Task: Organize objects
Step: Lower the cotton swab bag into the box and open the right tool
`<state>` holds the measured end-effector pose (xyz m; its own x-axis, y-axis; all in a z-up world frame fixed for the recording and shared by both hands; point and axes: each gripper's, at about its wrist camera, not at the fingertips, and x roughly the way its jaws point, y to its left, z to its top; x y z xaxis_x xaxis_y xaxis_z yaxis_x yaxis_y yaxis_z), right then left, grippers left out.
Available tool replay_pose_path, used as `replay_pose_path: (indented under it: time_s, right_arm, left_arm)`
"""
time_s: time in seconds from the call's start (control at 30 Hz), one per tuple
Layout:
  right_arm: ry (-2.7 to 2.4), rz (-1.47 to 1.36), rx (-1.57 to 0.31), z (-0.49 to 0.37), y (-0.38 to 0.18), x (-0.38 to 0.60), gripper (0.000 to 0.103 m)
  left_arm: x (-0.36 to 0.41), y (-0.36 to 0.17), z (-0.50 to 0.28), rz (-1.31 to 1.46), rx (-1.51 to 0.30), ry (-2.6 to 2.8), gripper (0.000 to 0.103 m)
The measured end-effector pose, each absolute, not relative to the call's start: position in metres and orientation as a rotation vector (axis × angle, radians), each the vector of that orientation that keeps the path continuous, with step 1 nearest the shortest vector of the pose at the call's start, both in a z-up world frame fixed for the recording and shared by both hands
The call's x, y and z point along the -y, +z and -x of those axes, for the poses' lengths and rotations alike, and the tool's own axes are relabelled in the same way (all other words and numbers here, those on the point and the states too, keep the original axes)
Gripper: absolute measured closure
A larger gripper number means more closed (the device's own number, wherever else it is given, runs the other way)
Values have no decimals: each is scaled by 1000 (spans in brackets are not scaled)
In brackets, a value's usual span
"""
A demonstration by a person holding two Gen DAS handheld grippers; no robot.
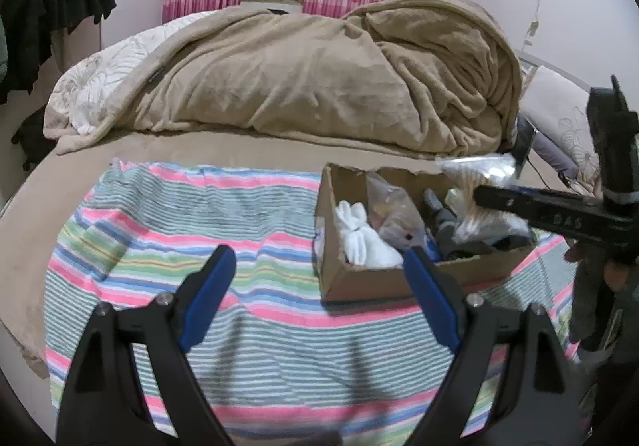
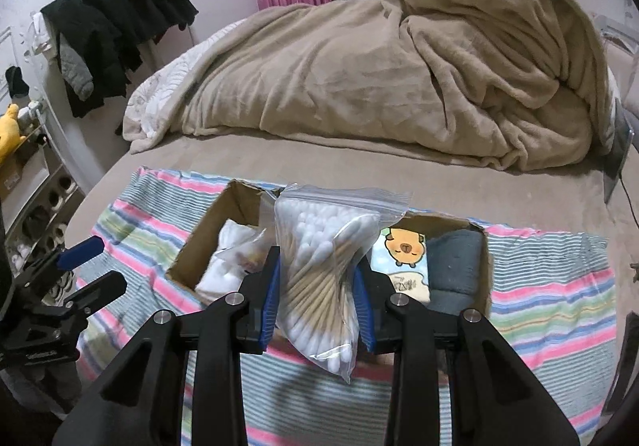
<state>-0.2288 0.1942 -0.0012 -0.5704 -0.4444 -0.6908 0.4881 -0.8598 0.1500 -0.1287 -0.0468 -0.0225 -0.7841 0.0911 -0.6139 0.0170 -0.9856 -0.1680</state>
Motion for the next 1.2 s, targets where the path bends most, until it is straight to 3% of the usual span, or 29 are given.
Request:
replay_pose_path:
  time_s: [0.67,0.97,1.2]
  right_arm:
    - [-2389,-1178,-131,262,-55,-175,66]
    - [-2359,-1162,-149,247,-45,-172,38]
    - [-2375,-1129,-128,224,-27,-185,34]
  left_arm:
    - [40,-43,142,1089,239,2891,16]
    - [36,-36,130,1092,228,2903,16]
    - [31,-21,111,1062,229,2916,16]
